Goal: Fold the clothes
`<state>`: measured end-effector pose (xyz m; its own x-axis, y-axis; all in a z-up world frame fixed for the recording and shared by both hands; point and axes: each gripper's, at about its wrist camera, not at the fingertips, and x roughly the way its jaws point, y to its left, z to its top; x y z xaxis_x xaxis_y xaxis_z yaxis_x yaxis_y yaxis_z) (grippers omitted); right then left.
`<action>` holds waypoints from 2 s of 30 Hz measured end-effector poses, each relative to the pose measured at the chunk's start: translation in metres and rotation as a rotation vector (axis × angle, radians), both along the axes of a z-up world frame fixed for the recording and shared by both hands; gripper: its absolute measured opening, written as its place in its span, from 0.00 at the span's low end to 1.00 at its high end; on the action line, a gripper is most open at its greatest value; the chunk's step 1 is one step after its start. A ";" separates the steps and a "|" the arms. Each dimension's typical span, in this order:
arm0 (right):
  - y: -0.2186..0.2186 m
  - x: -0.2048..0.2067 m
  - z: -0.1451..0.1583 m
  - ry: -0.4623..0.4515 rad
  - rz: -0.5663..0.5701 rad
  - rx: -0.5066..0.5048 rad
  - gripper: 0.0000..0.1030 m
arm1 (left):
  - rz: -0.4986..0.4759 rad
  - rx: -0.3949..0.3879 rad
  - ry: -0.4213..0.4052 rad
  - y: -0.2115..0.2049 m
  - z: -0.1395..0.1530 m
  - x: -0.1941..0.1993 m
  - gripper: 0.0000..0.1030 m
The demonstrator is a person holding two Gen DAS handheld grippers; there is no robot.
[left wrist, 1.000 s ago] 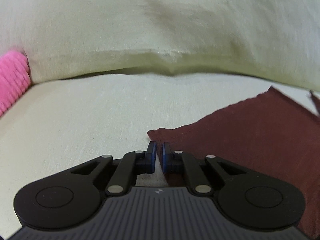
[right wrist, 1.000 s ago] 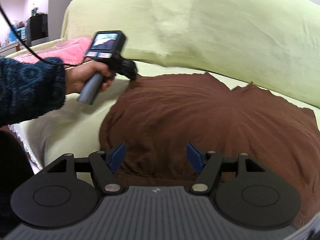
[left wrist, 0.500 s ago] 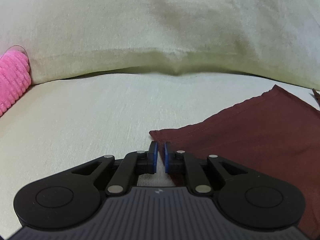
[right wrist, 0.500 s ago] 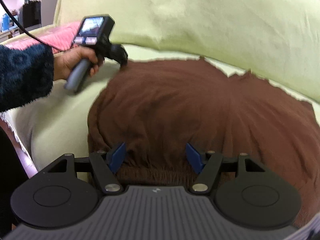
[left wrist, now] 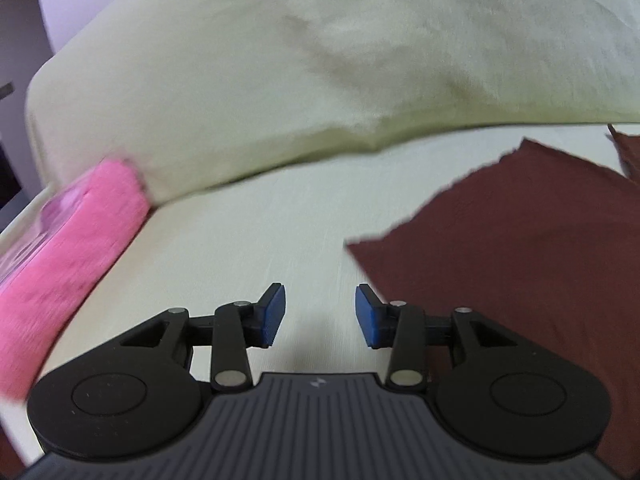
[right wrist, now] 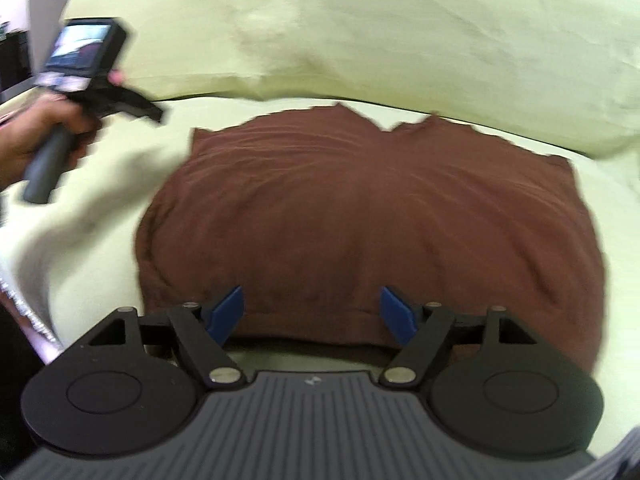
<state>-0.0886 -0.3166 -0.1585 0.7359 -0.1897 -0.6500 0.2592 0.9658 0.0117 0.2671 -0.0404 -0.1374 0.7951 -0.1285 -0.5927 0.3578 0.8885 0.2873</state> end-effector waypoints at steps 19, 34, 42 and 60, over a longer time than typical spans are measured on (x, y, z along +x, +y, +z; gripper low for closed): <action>-0.071 -0.113 0.029 -0.003 -0.370 0.077 0.85 | -0.182 -0.199 0.298 -0.067 0.026 -0.222 0.60; -0.093 -0.112 0.020 -0.081 -0.223 0.191 0.92 | -0.077 -0.162 0.322 -0.056 0.025 -0.254 0.66; -0.068 -0.080 0.032 -0.153 -0.144 0.139 0.98 | 0.075 -0.207 0.218 0.010 0.052 -0.261 0.76; -0.010 -0.147 0.095 -0.264 -0.198 -0.005 0.98 | -0.035 -0.367 0.187 0.050 0.086 -0.296 0.84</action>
<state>-0.2351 -0.3263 -0.0635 0.8272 -0.3487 -0.4406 0.4305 0.8972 0.0983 -0.0293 0.0100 -0.0516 0.6691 -0.3839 -0.6364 0.4059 0.9060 -0.1198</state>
